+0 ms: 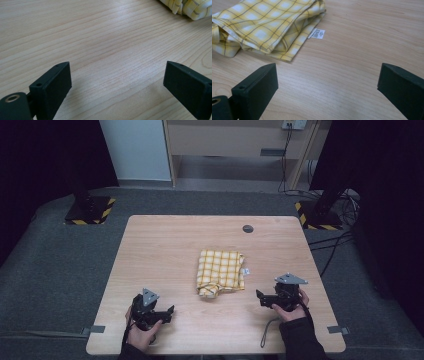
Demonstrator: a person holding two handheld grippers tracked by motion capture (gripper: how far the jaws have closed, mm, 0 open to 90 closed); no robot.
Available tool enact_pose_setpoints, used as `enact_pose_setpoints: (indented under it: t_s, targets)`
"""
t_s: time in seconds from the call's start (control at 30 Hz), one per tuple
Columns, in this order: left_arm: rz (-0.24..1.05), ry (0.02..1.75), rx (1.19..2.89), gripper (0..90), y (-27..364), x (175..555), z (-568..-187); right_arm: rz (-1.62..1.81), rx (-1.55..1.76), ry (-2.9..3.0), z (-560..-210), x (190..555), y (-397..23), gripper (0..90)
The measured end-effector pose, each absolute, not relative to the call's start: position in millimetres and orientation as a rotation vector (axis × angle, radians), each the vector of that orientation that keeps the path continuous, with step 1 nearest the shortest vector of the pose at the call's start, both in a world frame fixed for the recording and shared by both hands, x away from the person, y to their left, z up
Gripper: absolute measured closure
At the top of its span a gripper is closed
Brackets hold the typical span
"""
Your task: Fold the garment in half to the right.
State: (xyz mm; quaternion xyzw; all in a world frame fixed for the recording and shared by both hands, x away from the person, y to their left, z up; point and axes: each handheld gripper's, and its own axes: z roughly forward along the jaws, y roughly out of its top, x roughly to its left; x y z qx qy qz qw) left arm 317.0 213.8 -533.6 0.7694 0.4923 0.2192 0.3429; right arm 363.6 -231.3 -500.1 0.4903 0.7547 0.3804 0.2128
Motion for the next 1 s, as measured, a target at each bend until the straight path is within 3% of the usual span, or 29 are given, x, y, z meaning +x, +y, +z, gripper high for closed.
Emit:
enact_pose_setpoints:
  t_s: [1.0]
  targets:
    - [0.547, 1.237, 2.036, 7.2, 213.6, 311.8, -532.2, 1.014, 1.354, 2.191, -531.1, 351.7, -240.0, 3.6]
